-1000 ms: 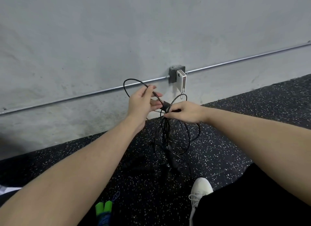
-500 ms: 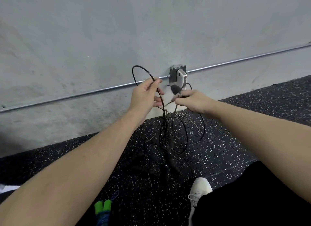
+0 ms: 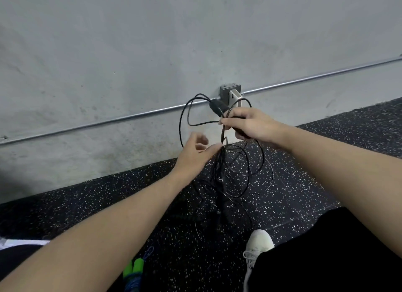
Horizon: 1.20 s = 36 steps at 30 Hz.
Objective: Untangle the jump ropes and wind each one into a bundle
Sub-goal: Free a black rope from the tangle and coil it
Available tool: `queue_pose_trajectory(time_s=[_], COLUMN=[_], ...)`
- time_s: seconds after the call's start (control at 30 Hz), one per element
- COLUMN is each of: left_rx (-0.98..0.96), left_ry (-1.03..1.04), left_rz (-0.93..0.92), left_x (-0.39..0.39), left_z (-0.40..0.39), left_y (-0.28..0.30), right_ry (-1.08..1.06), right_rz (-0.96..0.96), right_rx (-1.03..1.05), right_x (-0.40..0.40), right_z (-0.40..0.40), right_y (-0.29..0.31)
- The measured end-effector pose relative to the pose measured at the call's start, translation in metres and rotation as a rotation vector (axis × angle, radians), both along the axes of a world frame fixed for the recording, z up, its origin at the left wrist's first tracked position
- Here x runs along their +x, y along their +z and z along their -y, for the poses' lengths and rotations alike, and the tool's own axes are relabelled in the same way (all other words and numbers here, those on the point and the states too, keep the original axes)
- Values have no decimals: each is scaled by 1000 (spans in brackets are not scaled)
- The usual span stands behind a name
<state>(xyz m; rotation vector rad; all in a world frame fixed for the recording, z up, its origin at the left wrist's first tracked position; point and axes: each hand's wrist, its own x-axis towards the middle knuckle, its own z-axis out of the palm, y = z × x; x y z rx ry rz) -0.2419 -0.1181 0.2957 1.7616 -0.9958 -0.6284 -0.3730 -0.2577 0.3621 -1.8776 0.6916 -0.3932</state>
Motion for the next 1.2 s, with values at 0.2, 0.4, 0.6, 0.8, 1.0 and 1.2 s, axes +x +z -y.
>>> queue_pose_trajectory(time_s=[0.2,0.4,0.6,0.8,1.0,1.2], left_rx=[90,210,234,224,257,316], left_ry=[-233,-134,-102,-54,-66,-220], left_rz=[-206,-140,52,-22,133,295], left_x=[2,9,26,28,35,43], left_z=[0,-3,-7,-4,-10,-9], left_y=[1,-8,-12,-19,-26,-36], right_ry=[83,-61,-130,-19,183,239], right_rz=[110,520,563,493,476,512], right_rx=[99,344,426,526,578,670], right_x=[-7,-22,-26,-27,-21,-14], right_z=[0,17,21,18,9,1], right_y=[7,31,28,23,26,29])
